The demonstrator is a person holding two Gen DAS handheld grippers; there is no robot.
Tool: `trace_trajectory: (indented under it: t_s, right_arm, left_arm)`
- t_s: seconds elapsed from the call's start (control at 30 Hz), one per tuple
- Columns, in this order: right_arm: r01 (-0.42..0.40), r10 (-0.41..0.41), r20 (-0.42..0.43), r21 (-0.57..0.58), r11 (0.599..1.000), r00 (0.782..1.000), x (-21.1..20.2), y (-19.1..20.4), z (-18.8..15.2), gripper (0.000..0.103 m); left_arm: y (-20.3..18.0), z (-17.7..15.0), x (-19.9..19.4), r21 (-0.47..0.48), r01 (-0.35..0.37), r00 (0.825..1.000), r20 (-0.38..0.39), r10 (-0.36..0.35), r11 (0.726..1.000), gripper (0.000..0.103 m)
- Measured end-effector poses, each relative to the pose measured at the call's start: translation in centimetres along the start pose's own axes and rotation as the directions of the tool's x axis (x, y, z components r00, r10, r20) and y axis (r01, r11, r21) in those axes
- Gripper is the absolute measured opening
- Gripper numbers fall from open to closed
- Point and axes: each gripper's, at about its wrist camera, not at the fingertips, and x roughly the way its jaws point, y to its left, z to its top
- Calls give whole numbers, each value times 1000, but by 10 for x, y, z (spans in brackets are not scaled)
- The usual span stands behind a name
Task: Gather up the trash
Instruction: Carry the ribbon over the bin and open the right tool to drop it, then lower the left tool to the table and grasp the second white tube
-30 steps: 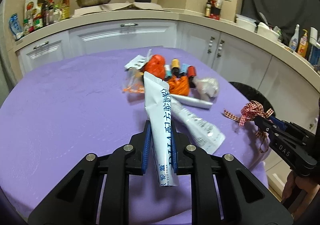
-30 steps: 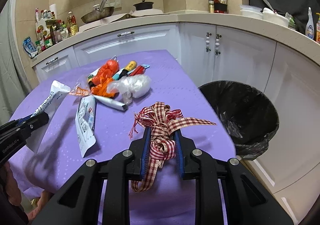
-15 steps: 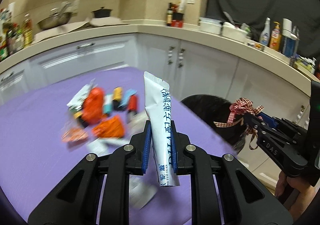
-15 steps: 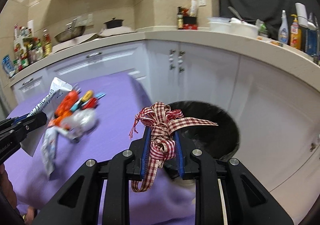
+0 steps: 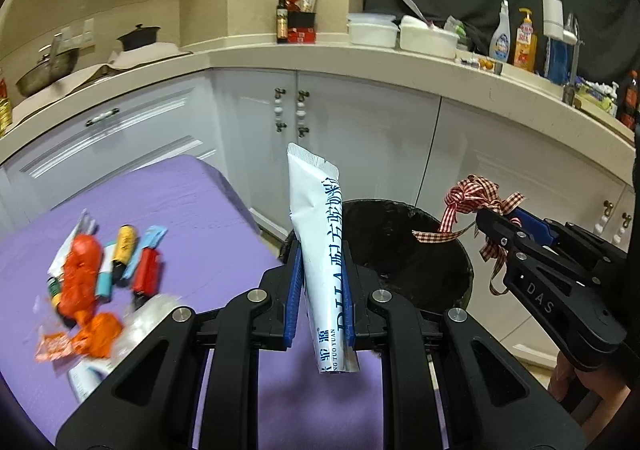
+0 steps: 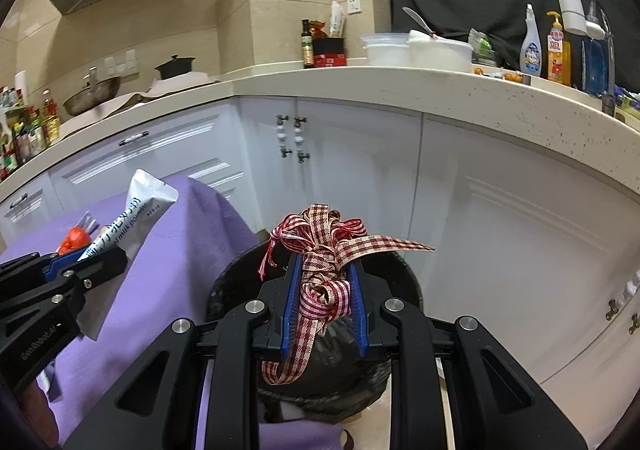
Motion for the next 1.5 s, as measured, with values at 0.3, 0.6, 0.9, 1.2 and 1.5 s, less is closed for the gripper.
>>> trace_trajectory:
  t_s: [0.3, 0.6, 0.9, 1.2, 1.5]
  right_arm:
    - [-1, 4, -57, 48, 999, 998, 46, -23, -1, 23]
    - [18, -8, -120, 76, 997, 993, 91, -34, -11, 34]
    - [32, -21, -112, 99, 995, 994, 84, -42, -14, 46]
    - [-1, 9, -96, 89, 996, 995, 62, -22, -11, 48]
    - [-91, 94, -78, 43, 995, 993, 22, 28, -22, 48]
  left_arm:
    - [-15, 7, 56, 8, -7, 996, -86, 8, 1000, 17]
    - [-18, 5, 98, -6, -39, 984, -174, 37, 999, 28]
    - [-13, 10, 90, -23, -56, 989, -141, 52, 998, 54]
    - [4, 7, 49, -50, -71, 991, -118, 65, 996, 58]
    - [48, -16, -17, -113, -136, 987, -97, 125, 984, 58]
